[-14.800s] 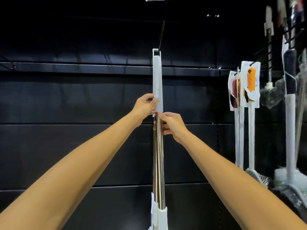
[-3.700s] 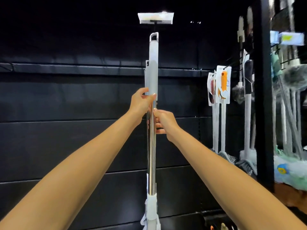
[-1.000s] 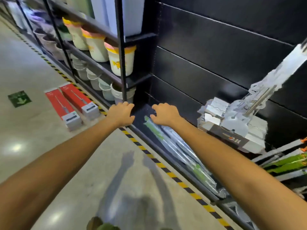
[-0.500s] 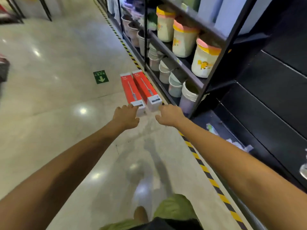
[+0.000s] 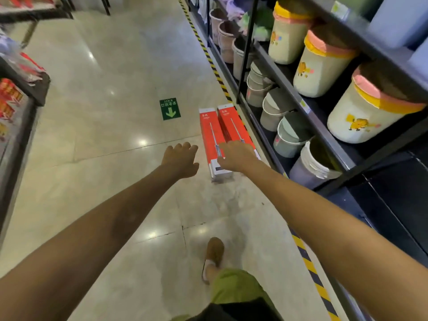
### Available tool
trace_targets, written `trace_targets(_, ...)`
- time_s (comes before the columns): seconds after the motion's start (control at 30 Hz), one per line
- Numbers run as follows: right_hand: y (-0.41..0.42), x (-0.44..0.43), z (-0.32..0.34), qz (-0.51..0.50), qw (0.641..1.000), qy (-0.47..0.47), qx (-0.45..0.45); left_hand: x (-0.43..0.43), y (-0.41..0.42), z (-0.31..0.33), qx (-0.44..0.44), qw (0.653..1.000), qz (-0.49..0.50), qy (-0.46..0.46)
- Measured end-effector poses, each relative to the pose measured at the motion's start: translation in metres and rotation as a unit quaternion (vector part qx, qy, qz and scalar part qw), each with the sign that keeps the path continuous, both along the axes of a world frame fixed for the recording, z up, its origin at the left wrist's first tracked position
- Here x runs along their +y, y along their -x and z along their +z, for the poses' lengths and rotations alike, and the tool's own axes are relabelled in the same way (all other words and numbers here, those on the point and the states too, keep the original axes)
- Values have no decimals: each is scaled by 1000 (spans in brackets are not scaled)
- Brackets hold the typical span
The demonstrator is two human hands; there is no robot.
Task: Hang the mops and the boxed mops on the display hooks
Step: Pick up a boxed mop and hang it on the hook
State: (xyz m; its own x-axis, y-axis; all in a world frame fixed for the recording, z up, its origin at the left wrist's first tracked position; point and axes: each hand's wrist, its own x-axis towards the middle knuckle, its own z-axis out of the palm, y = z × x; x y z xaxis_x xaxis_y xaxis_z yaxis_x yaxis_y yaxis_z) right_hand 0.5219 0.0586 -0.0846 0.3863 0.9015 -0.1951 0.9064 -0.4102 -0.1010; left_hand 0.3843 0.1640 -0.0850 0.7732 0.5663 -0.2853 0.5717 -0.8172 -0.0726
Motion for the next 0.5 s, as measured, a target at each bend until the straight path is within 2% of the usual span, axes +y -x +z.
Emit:
trace_targets(0.2,-91,109,-12,-4,999,12,32,95,-84,-9,0,999,23,28)
trace_targets(0.5,-178,223,-43,-11,997,51,59,208,-177,-42,3,997,54,58)
